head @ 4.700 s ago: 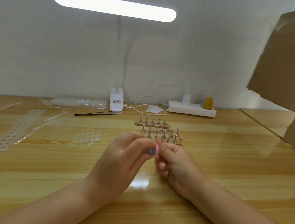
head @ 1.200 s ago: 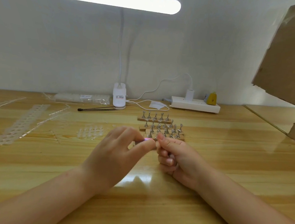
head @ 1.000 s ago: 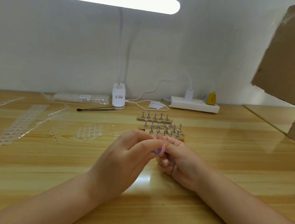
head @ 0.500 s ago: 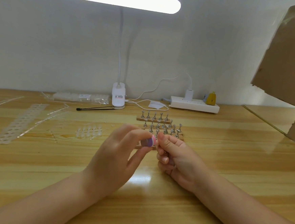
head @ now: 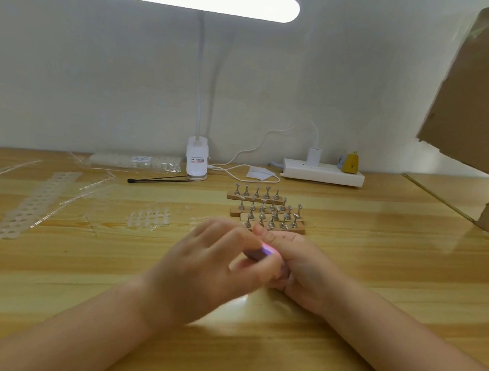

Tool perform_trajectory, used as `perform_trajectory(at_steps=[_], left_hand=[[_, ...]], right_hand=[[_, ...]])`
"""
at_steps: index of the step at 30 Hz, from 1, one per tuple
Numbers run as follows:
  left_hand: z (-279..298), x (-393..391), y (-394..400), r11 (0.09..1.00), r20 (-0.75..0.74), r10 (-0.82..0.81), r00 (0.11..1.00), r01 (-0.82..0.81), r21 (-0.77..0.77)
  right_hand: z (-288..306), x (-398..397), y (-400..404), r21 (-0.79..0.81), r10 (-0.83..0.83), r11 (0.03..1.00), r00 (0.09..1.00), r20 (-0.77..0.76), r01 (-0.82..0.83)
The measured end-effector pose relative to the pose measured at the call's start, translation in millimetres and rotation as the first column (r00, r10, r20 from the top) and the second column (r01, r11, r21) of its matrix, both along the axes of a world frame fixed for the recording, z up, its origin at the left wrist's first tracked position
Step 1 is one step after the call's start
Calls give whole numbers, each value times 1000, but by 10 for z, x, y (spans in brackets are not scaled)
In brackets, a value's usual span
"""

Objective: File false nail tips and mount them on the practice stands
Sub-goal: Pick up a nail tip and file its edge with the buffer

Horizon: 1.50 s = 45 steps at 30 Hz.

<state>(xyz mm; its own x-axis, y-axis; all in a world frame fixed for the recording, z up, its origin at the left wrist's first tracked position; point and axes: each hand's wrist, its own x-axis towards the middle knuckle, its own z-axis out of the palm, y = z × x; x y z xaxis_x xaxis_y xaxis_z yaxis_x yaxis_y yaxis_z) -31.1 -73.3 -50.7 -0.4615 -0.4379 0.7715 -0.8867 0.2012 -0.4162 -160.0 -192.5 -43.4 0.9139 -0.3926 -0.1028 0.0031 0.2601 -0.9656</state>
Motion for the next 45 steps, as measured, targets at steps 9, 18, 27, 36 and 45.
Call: perform_trajectory(at_steps=[9, 18, 27, 36, 45], left_hand=[[-1, 36, -1, 1000, 17, -9, 1000, 10, -12], [-19, -10, 14, 998, -14, -55, 998, 55, 1], [-18, 76, 20, 1000, -104, -11, 995, 12, 7], [36, 78, 35, 998, -268, -38, 963, 52, 47], [6, 34, 29, 976, -480, -46, 876, 141, 164]], right_hand=[[-2, -10, -7, 2, 45, 999, 999, -2, -45], [-10, -5, -32, -18, 93, 996, 996, -13, -93], [-32, 9, -34, 64, 14, 998, 999, 31, -16], [-22, 10, -12, 74, -23, 997, 998, 50, 19], [-32, 14, -4, 54, -53, 997, 994, 94, 48]])
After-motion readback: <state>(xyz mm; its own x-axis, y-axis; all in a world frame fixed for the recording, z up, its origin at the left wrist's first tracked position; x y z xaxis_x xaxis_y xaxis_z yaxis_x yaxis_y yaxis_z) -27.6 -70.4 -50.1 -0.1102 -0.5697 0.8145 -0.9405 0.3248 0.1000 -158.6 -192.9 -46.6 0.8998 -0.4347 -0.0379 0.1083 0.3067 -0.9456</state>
